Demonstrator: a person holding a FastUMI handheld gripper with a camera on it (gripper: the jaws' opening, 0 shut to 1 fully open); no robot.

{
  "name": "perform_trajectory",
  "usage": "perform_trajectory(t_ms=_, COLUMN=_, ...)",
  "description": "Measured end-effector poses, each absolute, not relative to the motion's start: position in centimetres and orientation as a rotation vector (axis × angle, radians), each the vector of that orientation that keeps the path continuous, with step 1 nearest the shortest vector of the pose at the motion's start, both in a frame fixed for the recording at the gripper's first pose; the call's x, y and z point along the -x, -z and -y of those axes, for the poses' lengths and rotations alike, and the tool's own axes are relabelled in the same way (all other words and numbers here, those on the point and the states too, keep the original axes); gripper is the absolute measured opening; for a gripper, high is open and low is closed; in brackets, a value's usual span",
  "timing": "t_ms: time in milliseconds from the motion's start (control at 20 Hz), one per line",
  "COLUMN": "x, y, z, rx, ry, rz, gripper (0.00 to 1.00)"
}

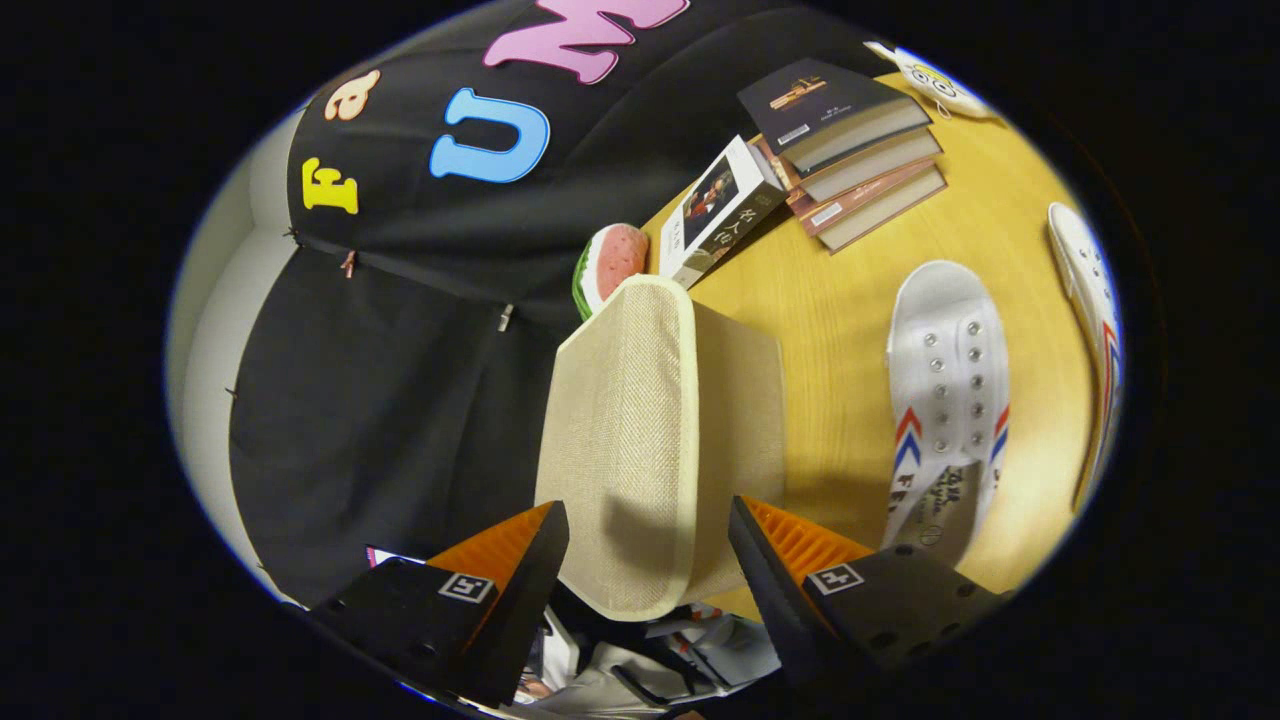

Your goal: Open the storage box then place both shoes into the box .Put the left shoe in first, then the right shoe, with the right side of both shoes facing outward in a uniform manner.

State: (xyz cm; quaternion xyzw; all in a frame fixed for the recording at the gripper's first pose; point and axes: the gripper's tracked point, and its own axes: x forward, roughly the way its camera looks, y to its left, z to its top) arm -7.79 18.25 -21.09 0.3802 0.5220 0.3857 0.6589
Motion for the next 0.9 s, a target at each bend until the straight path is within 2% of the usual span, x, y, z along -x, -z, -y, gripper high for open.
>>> perform_trajectory(t_ms=350, x=8.4, y=23.8, z=-20.5, rx=-0.996, ry=-0.946, rz=-1.327, gripper=0.95)
perform_trajectory(t_ms=500, x=8.6, y=24.5, z=-20.7, rx=-1.088, ry=-0.921, rz=-1.415, gripper=0.67)
perform_trajectory(t_ms=550, x=8.5, y=24.4, z=-20.5, rx=-1.126, ry=-0.905, rz=-1.441, gripper=0.67)
perform_trajectory(t_ms=600, x=8.5, y=24.5, z=-20.4, rx=-1.142, ry=-0.894, rz=-1.466, gripper=0.58)
perform_trajectory(t_ms=650, x=9.2, y=24.3, z=-20.8, rx=-1.159, ry=-0.890, rz=-1.482, gripper=0.57)
perform_trajectory(t_ms=900, x=8.1, y=23.2, z=-20.0, rx=-1.178, ry=-0.886, rz=-1.491, gripper=0.15)
